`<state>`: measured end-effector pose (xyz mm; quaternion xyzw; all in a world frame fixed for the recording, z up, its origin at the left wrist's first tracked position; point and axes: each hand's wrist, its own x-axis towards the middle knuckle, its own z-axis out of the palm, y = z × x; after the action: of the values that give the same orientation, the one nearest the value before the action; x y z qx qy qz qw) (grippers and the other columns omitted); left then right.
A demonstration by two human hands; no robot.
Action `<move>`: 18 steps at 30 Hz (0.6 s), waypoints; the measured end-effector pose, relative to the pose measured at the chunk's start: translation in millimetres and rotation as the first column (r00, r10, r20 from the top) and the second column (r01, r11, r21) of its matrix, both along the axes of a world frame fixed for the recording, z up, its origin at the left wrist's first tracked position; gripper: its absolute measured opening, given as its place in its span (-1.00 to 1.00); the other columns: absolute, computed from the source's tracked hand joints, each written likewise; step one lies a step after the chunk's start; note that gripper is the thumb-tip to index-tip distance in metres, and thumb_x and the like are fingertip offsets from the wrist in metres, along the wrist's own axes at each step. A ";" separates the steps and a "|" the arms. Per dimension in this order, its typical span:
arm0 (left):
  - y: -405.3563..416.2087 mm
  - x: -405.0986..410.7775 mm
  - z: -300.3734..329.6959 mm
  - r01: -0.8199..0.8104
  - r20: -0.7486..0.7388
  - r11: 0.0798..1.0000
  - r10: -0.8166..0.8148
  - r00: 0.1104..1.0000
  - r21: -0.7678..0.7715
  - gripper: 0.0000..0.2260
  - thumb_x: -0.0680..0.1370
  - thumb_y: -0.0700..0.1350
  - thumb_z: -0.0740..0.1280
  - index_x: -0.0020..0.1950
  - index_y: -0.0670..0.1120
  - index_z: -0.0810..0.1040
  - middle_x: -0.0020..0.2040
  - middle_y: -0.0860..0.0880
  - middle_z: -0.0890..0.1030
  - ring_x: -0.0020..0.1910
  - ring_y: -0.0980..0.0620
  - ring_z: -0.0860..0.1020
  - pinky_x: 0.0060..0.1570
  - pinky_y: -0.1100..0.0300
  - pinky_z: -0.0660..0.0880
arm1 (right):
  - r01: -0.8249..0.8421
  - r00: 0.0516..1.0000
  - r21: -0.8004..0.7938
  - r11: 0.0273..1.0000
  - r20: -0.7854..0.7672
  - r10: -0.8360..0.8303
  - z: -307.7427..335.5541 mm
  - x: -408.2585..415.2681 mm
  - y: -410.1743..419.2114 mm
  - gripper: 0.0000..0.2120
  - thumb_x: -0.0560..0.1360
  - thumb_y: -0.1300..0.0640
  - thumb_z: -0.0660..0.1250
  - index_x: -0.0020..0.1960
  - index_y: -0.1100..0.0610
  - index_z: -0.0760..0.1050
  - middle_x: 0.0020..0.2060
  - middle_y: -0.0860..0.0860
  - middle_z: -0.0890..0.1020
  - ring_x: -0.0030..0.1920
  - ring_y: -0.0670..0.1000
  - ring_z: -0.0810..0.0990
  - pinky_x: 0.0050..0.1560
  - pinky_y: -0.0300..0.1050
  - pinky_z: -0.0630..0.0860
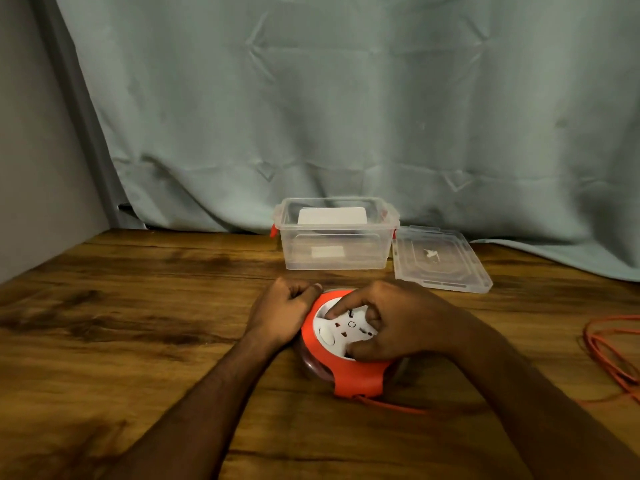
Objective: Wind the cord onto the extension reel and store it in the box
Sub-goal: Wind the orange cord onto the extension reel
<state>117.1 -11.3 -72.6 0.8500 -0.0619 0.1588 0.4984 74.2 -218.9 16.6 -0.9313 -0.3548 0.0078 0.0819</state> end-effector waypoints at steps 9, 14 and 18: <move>-1.0 -0.5 1.0 -0.015 -0.006 1.000 0.015 1.000 -0.007 -0.57 0.59 0.14 0.33 -0.43 -0.03 0.58 -0.50 0.01 0.56 -0.44 0.04 0.47 -0.25 -0.02 0.42 | 0.163 0.978 0.068 0.984 0.120 -0.170 -9.8 4.9 7.9 -0.38 0.22 -0.37 0.50 0.25 -0.24 0.56 0.16 -0.21 0.58 0.03 -0.13 0.49 -0.05 -0.18 0.39; -1.2 -1.9 2.4 -0.009 -0.018 1.000 0.009 1.000 0.023 -0.57 0.65 0.11 0.35 -0.30 -0.13 0.68 -0.38 -0.12 0.69 -0.39 -0.12 0.60 -0.15 -0.20 0.60 | 0.281 0.935 0.064 0.958 0.205 -0.288 -17.4 9.2 19.7 -0.41 0.21 -0.51 0.38 0.00 -0.08 0.54 0.00 -0.12 0.60 0.02 -0.02 0.55 -0.04 -0.09 0.36; -1.3 -4.2 4.0 -0.007 -0.033 1.000 0.008 0.999 0.027 -0.58 0.69 0.04 0.38 -0.33 -0.08 0.70 -0.40 -0.09 0.71 -0.40 -0.11 0.63 -0.13 -0.19 0.62 | 0.332 0.902 0.106 0.937 0.255 -0.349 -23.3 13.0 19.6 -0.38 0.25 -0.60 0.24 -0.31 -0.03 0.30 -0.30 -0.10 0.48 -0.17 0.00 0.49 -0.14 -0.08 0.30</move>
<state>112.9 -12.6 -68.6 0.8594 -0.0526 0.1458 0.4873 87.2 -199.3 -6.7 -0.9684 -0.1945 -0.1440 0.0609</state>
